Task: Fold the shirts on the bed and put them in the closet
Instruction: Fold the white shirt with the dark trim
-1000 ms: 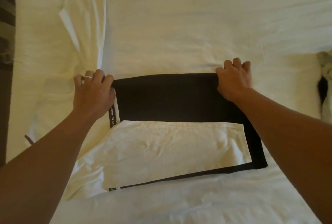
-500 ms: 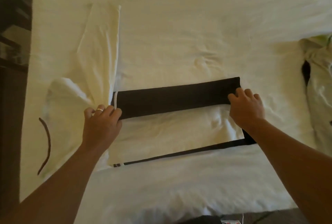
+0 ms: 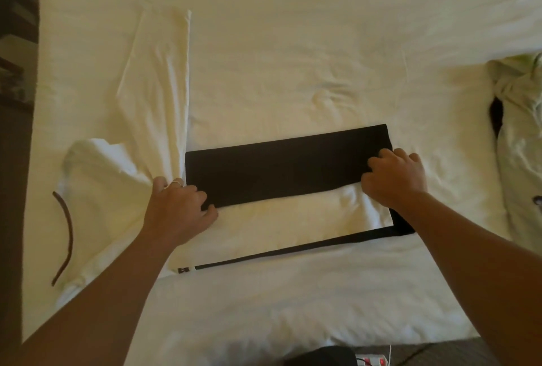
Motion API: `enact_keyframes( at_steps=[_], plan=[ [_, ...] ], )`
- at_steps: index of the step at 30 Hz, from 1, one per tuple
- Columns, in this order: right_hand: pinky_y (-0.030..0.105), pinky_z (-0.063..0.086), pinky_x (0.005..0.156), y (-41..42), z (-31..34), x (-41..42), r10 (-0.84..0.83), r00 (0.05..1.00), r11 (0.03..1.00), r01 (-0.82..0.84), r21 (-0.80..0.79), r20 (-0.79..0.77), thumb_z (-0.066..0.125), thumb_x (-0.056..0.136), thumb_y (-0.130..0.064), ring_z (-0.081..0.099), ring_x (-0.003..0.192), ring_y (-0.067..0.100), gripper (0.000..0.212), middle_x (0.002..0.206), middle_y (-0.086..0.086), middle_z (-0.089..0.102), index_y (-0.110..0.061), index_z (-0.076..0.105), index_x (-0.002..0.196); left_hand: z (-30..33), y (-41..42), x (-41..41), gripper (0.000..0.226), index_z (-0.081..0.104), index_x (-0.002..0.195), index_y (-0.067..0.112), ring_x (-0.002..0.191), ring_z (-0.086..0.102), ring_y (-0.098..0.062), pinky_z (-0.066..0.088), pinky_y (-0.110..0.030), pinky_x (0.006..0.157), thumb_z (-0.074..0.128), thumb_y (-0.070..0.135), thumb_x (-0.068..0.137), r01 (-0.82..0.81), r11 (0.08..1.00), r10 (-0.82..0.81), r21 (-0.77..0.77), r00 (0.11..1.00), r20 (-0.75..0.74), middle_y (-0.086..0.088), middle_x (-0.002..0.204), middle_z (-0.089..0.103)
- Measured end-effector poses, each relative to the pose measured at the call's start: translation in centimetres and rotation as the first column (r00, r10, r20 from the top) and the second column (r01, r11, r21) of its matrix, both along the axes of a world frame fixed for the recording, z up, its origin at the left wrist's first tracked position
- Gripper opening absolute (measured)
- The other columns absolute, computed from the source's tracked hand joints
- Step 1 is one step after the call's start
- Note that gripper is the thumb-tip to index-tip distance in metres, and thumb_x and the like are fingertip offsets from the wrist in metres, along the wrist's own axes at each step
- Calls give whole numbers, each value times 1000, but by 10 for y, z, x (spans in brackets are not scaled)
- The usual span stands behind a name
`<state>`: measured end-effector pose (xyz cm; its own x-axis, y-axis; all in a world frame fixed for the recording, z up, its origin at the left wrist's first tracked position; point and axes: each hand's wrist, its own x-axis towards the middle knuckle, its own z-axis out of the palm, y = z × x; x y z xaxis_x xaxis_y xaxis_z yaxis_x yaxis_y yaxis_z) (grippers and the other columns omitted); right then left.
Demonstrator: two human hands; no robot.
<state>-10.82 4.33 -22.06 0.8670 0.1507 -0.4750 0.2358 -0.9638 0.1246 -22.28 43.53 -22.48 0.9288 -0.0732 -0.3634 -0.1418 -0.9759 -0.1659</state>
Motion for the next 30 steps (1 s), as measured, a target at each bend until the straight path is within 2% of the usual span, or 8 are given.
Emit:
enact_keyframes(
  at_steps=[4,8,11,13,16,22,28,30],
  plan=[
    [45,43,87,7,-6,6,-60,990,994,48,100,126,39,92,-38,48,94,26,31,94,4,49,-17,52,75,1,-13,19,51,65,63,15,74,52,-24,18,-37,74,34,44,90,-82,995,88,-51,988,127,0,67,53],
    [46,46,82,41,-18,-2,-83,963,948,-3,317,257,41,93,-37,49,93,28,35,105,8,53,-11,64,97,-16,-40,28,46,68,102,12,93,55,-32,32,-43,79,40,47,92,-79,980,114,-183,975,191,-11,105,62],
    [50,42,101,80,-31,-14,21,984,924,-87,373,178,40,98,-44,44,129,34,49,145,12,45,-16,54,136,-39,-56,26,73,45,149,17,138,41,-41,37,-58,105,33,64,95,-146,967,160,-208,986,51,-16,156,41],
    [51,27,116,98,-42,-22,108,991,929,-129,347,81,33,101,-51,18,151,35,62,166,12,17,-22,30,156,-52,-61,22,81,25,160,20,151,24,-40,27,-61,115,21,71,97,-172,961,175,-216,984,-2,-14,167,22],
    [52,6,123,95,-63,-28,192,981,934,-187,303,13,21,103,-61,-10,155,30,70,168,8,-14,-29,3,162,-71,-61,17,85,12,164,22,156,10,-36,15,-60,120,16,74,97,-167,956,176,-239,984,14,-11,171,7],
    [44,-5,121,7,-77,-17,-31,998,989,23,149,48,12,100,-70,-16,154,24,73,167,3,-20,-35,-13,159,-82,-63,13,85,5,164,26,157,1,-33,3,-56,123,16,76,95,-190,945,205,-264,978,30,-7,171,-1],
    [46,2,123,20,-62,-14,-87,996,983,83,163,19,23,102,-62,-9,155,28,73,169,9,-11,-26,0,162,-68,-60,21,84,2,163,29,157,-4,-31,3,-55,124,24,75,96,-230,933,219,-277,973,-68,-5,171,-5],
    [50,8,123,34,-51,-13,-139,990,978,134,160,25,34,101,-55,-3,155,30,71,169,12,-2,-21,12,161,-57,-55,23,80,15,162,24,156,6,-34,11,-55,124,38,64,98,-218,923,212,-317,976,-55,-10,170,9]
  ],
)
